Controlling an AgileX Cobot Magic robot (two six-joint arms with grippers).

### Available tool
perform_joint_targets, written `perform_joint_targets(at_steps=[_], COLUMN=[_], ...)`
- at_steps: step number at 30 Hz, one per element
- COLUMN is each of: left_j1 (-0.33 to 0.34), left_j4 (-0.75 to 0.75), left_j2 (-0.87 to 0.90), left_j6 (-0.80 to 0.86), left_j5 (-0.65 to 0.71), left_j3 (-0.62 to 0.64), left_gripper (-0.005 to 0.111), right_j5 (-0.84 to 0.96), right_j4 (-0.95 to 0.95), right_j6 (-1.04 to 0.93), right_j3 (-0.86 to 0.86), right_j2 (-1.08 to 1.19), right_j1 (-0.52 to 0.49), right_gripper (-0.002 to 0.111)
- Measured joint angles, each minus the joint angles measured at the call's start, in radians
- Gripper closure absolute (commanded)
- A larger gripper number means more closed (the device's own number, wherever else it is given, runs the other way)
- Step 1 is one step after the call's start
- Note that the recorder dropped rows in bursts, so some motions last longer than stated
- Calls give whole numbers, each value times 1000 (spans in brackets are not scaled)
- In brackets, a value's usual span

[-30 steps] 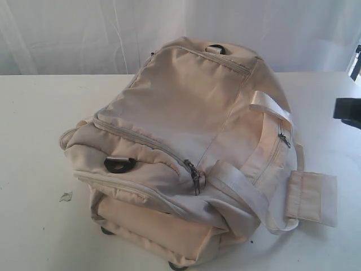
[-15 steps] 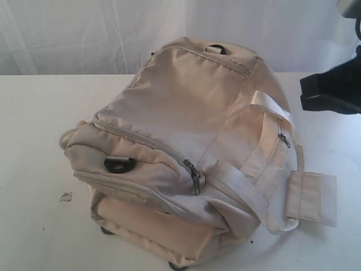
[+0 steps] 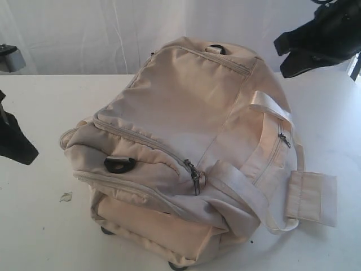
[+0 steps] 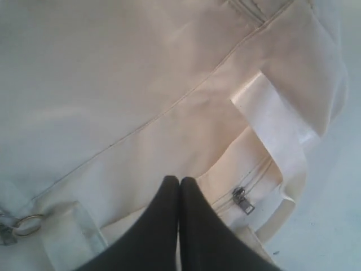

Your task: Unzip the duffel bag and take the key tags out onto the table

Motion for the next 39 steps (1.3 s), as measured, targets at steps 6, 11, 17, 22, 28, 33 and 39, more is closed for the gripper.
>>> perform_joint_targets(at_steps=[6,11,17,22,28,33,39], left_j1=[-103,-149,-161,-162,-168,-168,-168], left_j4=[-11,-17,-124,-248,-329,-399,-422], left_j2=[-33,-36,-36,-36,-36,-36,-36], left_j6=[18,26,104,236,294,431,458], left_j5=[34,32,-19,-39,-73,-79,-79], left_j3=[0,0,52,89,91,91,96], left_gripper=[107,107,107,107,107,107,90], right_j5=[37,-3,-62,-64,13,100,134], right_j4=[-50,-150,-196,-222,-251,-251,-261], right_j6=[-50,-58,-59,-30,7,39,82], right_j3=[-167,-222,-225,-225,-227,-228,-144], right_j2=[221,352,448,489,492,468,367], right_j1=[0,0,0,0,0,0,2], right_gripper=[81,45,48,96,108,108,108])
